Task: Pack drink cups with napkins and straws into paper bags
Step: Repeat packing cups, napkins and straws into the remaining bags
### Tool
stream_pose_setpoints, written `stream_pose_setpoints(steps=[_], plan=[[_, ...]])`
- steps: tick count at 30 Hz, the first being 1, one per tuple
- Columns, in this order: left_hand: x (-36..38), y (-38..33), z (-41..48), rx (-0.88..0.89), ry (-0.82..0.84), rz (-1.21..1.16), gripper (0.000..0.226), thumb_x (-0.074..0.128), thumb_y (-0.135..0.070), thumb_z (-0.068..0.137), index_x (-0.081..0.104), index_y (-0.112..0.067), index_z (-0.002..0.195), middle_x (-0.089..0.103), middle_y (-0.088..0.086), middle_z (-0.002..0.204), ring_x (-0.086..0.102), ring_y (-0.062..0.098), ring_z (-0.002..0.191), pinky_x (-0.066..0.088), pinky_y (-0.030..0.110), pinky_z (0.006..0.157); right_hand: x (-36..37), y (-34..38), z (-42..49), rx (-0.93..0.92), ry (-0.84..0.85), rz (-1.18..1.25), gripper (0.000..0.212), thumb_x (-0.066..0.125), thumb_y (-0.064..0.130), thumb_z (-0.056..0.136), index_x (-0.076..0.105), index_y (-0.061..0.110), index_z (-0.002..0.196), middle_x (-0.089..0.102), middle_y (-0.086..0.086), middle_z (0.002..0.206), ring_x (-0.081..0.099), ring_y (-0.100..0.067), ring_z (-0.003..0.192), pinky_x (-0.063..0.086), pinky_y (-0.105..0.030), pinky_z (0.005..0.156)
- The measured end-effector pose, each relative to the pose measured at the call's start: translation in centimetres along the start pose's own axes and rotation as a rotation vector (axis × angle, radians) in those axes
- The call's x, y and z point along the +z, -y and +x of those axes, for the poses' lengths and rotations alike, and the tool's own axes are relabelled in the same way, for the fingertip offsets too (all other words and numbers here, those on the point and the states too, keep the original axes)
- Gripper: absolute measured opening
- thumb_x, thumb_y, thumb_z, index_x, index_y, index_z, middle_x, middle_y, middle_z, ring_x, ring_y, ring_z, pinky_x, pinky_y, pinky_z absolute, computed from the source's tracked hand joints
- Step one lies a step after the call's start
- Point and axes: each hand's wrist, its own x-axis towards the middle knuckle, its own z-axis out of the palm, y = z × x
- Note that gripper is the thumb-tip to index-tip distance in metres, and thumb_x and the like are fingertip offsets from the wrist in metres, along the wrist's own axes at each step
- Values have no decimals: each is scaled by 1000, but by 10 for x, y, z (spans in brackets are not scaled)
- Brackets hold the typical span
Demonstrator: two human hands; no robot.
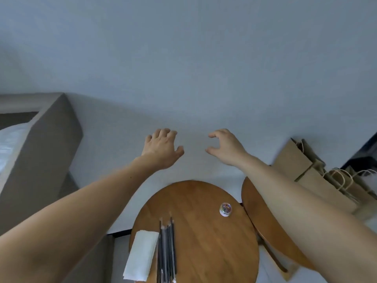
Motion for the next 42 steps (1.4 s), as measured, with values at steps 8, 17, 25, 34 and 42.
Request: stream_pose_setpoints(steps=[8,17,25,34,42], plan=[[78,-85,31,168,172,-129,63,39,-52,97,31,-19,151,31,5,156,22,26,145,20,46,116,-9,-123,-50,291,-22,-16,52,65,36,90,51,19,138,43,-1,145,48,-19,126,37,-28,97],[135,-197,79,181,258,-116,62,39,-51,98,31,-20,151,31,5,156,22,27,146,21,46,117,-35,-269,-75,461,-51,0,50,64,38,92,52,22,138,49,0,141,52,-19,122,44,-32,96],[209,-339,116,259,398,-71,61,38,-50,97,32,-21,151,31,3,157,22,25,146,20,45,116,-59,-416,-109,638,-143,-57,42,64,29,89,57,16,128,54,-5,127,55,-26,112,47,-36,83],[258,-434,128,327,497,-36,65,44,-53,98,29,-20,152,27,4,159,19,27,148,20,48,119,-67,-527,-142,876,-189,-126,65,63,31,90,35,11,145,40,-10,146,37,-29,134,44,-45,100],[271,-422,129,263,562,-14,64,47,-49,97,30,-22,152,27,4,158,18,25,147,22,46,117,-43,-546,-136,823,-43,-169,17,47,27,100,55,13,103,65,-7,96,61,-26,86,45,-34,64]])
